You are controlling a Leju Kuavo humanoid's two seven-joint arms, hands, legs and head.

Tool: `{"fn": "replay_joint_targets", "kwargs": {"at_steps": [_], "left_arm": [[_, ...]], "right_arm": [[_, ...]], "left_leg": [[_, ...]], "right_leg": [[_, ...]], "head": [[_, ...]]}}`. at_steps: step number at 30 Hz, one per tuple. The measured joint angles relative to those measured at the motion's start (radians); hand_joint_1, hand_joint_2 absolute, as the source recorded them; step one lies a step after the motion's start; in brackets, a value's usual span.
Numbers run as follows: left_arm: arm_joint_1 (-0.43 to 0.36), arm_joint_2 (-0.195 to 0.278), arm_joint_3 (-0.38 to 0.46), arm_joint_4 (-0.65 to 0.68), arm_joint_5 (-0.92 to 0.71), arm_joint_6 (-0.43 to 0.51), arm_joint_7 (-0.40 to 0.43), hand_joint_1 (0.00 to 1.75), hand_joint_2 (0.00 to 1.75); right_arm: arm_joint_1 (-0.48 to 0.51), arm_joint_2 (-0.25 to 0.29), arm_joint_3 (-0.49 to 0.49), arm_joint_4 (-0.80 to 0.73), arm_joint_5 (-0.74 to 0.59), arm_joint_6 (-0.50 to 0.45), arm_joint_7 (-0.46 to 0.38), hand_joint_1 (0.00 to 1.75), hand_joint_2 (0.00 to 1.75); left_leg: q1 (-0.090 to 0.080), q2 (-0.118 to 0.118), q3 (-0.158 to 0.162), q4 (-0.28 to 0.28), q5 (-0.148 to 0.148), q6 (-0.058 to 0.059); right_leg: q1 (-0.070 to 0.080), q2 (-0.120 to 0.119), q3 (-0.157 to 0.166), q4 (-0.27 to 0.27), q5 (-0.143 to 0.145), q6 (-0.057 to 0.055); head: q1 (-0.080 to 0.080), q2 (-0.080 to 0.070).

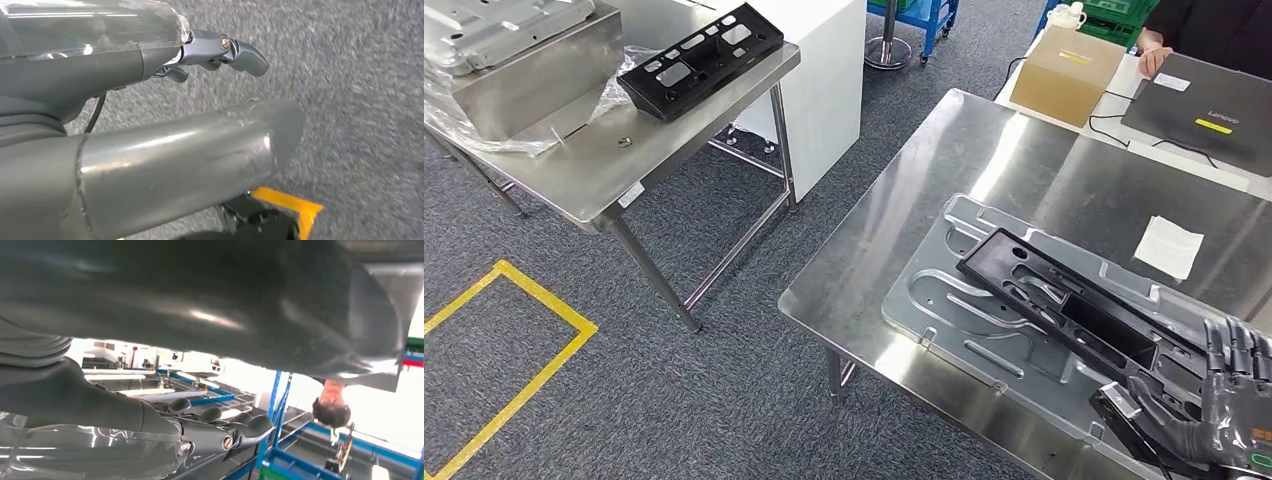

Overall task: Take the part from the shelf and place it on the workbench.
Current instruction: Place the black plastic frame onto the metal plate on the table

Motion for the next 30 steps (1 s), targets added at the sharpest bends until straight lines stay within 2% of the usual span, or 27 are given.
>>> {"fn": "replay_joint_targets", "kwargs": {"at_steps": [1,2,5,6,8,10,11,12,13,14,16,17,18,20,21,22,23,25,26,27,28,29,30], "left_arm": [[0.0,0.001,0.0,0.002,0.001,0.0,0.0,0.0,0.0],[-0.001,0.003,0.0,0.004,0.002,0.0,0.0,0.0,0.0],[-0.004,0.007,0.0,0.009,0.005,0.0,0.0,0.0,0.0],[-0.004,0.007,0.0,0.01,0.005,0.001,0.0,0.0,0.0],[-0.005,0.008,0.0,0.013,0.006,0.001,0.0,0.0,0.0],[-0.005,0.01,0.0,0.015,0.006,0.001,0.0,0.0,0.0],[-0.005,0.011,0.0,0.016,0.006,0.001,0.0,0.0,0.0],[-0.005,0.011,0.0,0.017,0.006,0.001,0.001,0.0,0.0],[-0.005,0.012,0.0,0.018,0.006,0.001,0.001,0.0,0.0],[-0.005,0.012,0.0,0.019,0.007,0.001,0.001,0.0,0.0],[-0.008,0.015,0.0,0.02,0.008,0.001,0.002,0.0,0.0],[-0.009,0.016,0.0,0.02,0.008,0.001,0.002,0.0,0.0],[-0.01,0.018,0.0,0.02,0.009,0.002,0.002,0.0,0.0],[-0.011,0.019,0.0,0.021,0.01,0.004,0.002,0.0,0.0],[-0.012,0.02,0.0,0.021,0.01,0.005,0.002,0.0,0.0],[-0.012,0.021,0.0,0.022,0.01,0.005,0.002,0.0,0.0],[-0.013,0.021,0.0,0.023,0.011,0.005,0.002,0.0,0.0],[-0.013,0.021,0.0,0.024,0.01,0.005,0.002,0.0,0.0],[-0.013,0.021,0.0,0.025,0.006,0.005,0.001,0.0,0.0],[-0.014,0.018,-0.004,0.027,-0.001,0.01,0.007,0.0,0.0],[-0.016,0.008,-0.013,0.031,-0.007,0.027,0.026,0.0,0.0],[-0.022,-0.01,-0.029,0.036,-0.009,0.058,0.057,0.0,0.0],[-0.034,-0.036,-0.052,0.043,-0.004,0.1,0.097,0.0,0.0]], "right_arm": [[0.003,0.007,-0.014,-0.008,-0.006,-0.003,-0.01,0.0,0.0],[0.007,0.014,-0.027,-0.016,-0.011,-0.006,-0.018,0.0,0.0],[0.015,0.036,-0.061,-0.04,-0.027,-0.014,-0.044,0.0,0.0],[0.016,0.044,-0.071,-0.049,-0.033,-0.016,-0.056,0.0,0.0],[0.016,0.064,-0.091,-0.067,-0.053,-0.018,-0.082,0.0,0.0],[0.016,0.087,-0.109,-0.082,-0.082,-0.017,-0.11,0.0,0.0],[0.016,0.099,-0.118,-0.089,-0.096,-0.016,-0.124,0.0,0.0],[0.016,0.11,-0.128,-0.096,-0.11,-0.015,-0.137,0.0,0.0],[0.016,0.121,-0.138,-0.103,-0.12,-0.013,-0.149,0.0,0.0],[0.016,0.132,-0.149,-0.111,-0.128,-0.009,-0.162,0.0,0.0],[0.016,0.151,-0.171,-0.123,-0.137,-0.002,-0.183,0.0,0.0],[0.016,0.159,-0.181,-0.127,-0.139,0.002,-0.19,0.0,0.0],[0.016,0.166,-0.189,-0.13,-0.141,0.005,-0.197,0.0,0.0],[0.015,0.177,-0.205,-0.137,-0.144,0.008,-0.208,0.0,0.0],[0.016,0.182,-0.213,-0.14,-0.144,0.009,-0.212,0.0,0.0],[0.016,0.186,-0.221,-0.142,-0.144,0.01,-0.214,0.0,0.0],[0.016,0.189,-0.229,-0.143,-0.145,0.011,-0.215,0.0,0.0],[0.016,0.196,-0.242,-0.144,-0.145,0.016,-0.222,0.0,0.0],[0.016,0.2,-0.248,-0.144,-0.146,0.021,-0.229,0.0,0.0],[0.014,0.204,-0.254,-0.144,-0.144,0.026,-0.236,0.0,0.0],[0.008,0.207,-0.256,-0.143,-0.134,0.031,-0.24,0.0,0.0],[-0.002,0.211,-0.254,-0.142,-0.118,0.036,-0.237,0.0,0.0],[-0.017,0.213,-0.245,-0.139,-0.098,0.038,-0.225,0.0,0.0]], "left_leg": [[-0.001,-0.001,-0.004,0.009,-0.006,-0.006],[-0.003,-0.001,-0.008,0.018,-0.011,-0.012],[-0.003,-0.001,-0.015,0.032,-0.02,-0.029],[-0.001,-0.001,-0.02,0.044,-0.033,-0.034],[0.001,-0.002,-0.054,0.124,-0.094,-0.04],[0.001,-0.002,-0.112,0.256,-0.164,-0.042],[0.001,-0.002,-0.131,0.303,-0.179,-0.042],[0.0,-0.002,-0.134,0.314,-0.172,-0.039],[0.0,-0.002,-0.117,0.286,-0.146,-0.034],[-0.002,-0.002,-0.082,0.222,-0.109,-0.027],[-0.009,-0.002,-0.013,0.084,-0.055,-0.012],[-0.013,-0.002,0.005,0.043,-0.041,-0.008],[-0.017,-0.002,0.007,0.029,-0.036,-0.007],[-0.019,-0.001,-0.004,0.021,-0.014,0.001],[-0.017,0.0,-0.013,0.013,0.0,0.008],[-0.015,0.002,-0.024,0.006,0.016,0.016],[-0.013,0.003,-0.037,0.001,0.031,0.022],[-0.014,0.006,-0.066,0.0,0.054,0.029],[-0.014,0.007,-0.081,0.002,0.064,0.028],[-0.015,0.007,-0.096,0.005,0.074,0.027],[-0.015,0.008,-0.112,0.011,0.084,0.025],[-0.015,0.008,-0.128,0.018,0.092,0.023],[-0.015,0.007,-0.144,0.026,0.099,0.02]], "right_leg": [[0.002,-0.001,0.023,-0.041,0.011,-0.004],[0.004,-0.001,0.034,-0.062,0.008,-0.011],[0.009,0.001,0.026,-0.063,0.0,-0.036],[0.008,0.001,0.023,-0.064,0.002,-0.043],[0.009,-0.001,0.016,-0.068,0.009,-0.057],[0.015,-0.001,0.004,-0.067,0.016,-0.066],[0.019,-0.002,-0.002,-0.066,0.02,-0.069],[0.022,-0.002,-0.008,-0.065,0.024,-0.07],[0.026,-0.001,-0.013,-0.064,0.028,-0.07],[0.029,-0.001,-0.017,-0.063,0.033,-0.07],[0.033,-0.001,-0.022,-0.063,0.045,-0.065],[0.033,-0.001,-0.023,-0.065,0.052,-0.06],[0.031,-0.001,-0.024,-0.068,0.06,-0.054],[0.027,-0.001,-0.026,-0.077,0.078,-0.039],[0.026,0.0,-0.032,-0.075,0.071,-0.033],[0.026,0.001,-0.041,-0.06,0.045,-0.029],[0.025,0.001,-0.053,-0.027,0.003,-0.025],[0.023,0.001,-0.08,0.088,-0.097,-0.019],[0.022,0.001,-0.086,0.142,-0.12,-0.015],[0.022,0.0,-0.081,0.176,-0.12,-0.012],[0.021,0.0,-0.061,0.176,-0.097,-0.009],[0.019,0.0,-0.026,0.143,-0.066,-0.006],[0.016,0.0,0.024,0.079,-0.044,-0.005]], "head": [[0.001,0.0],[0.001,0.0],[0.0,0.0],[-0.001,0.0],[-0.003,0.0],[-0.004,0.0],[-0.005,0.0],[-0.005,0.0],[-0.005,0.0],[-0.005,0.0],[-0.004,0.0],[-0.004,0.0],[-0.004,0.0],[-0.005,0.0],[-0.006,0.0],[-0.005,0.0],[-0.003,0.0],[0.0,0.0],[0.001,0.0],[0.001,0.0],[0.001,0.0],[0.001,0.0],[0.001,0.0]]}}
